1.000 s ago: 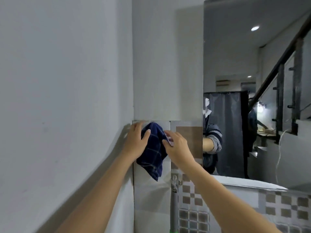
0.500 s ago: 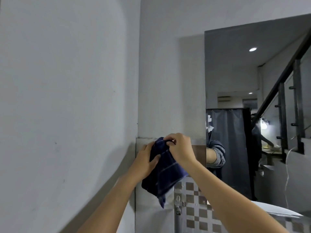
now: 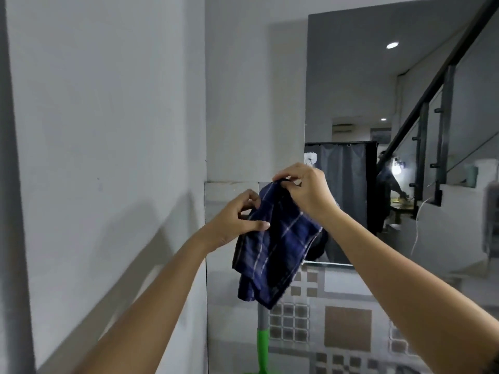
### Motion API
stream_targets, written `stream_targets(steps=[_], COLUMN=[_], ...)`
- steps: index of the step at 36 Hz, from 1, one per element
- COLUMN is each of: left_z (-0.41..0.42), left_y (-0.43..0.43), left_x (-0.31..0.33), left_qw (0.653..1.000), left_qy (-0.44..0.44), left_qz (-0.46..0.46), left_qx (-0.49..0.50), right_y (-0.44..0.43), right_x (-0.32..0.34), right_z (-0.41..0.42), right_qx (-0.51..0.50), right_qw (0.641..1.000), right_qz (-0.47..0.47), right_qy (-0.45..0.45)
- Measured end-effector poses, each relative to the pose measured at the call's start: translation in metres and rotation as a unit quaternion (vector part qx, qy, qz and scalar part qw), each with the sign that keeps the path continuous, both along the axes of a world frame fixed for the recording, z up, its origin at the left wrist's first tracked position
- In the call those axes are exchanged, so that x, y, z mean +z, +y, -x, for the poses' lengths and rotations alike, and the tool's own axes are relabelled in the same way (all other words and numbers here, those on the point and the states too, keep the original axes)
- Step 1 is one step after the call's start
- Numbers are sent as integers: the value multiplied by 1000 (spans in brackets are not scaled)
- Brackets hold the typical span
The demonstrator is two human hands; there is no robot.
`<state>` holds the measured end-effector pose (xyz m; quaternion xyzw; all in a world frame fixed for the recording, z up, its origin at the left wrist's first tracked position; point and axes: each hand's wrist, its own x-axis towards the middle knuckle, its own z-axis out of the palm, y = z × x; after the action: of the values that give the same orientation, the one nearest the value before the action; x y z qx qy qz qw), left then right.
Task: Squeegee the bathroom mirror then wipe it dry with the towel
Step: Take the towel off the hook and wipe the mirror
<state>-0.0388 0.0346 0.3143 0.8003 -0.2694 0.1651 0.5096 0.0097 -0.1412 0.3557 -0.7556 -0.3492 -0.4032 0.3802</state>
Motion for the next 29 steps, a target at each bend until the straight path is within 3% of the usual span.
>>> stream_targets(steps=[5,10,20,29], left_z=[13,21,21,20], left_y=[-22,-47,-80,-94], left_x=[-14,-32,-63,-73], left_qw=[998,991,981,953], left_qy=[48,67,12,11], left_qz=[-1,74,191,301], left_qx=[-49,-84,-19,-29], right_y=[-26,-48,-87,-86], right_x=[-23,-53,-131,-171], right_z=[17,24,47,65], right_qx=[6,-8,-2,126], right_qw=[1000,996,962,923], right_qz=[10,-33,-89,-149], right_qy=[24,82,259,331])
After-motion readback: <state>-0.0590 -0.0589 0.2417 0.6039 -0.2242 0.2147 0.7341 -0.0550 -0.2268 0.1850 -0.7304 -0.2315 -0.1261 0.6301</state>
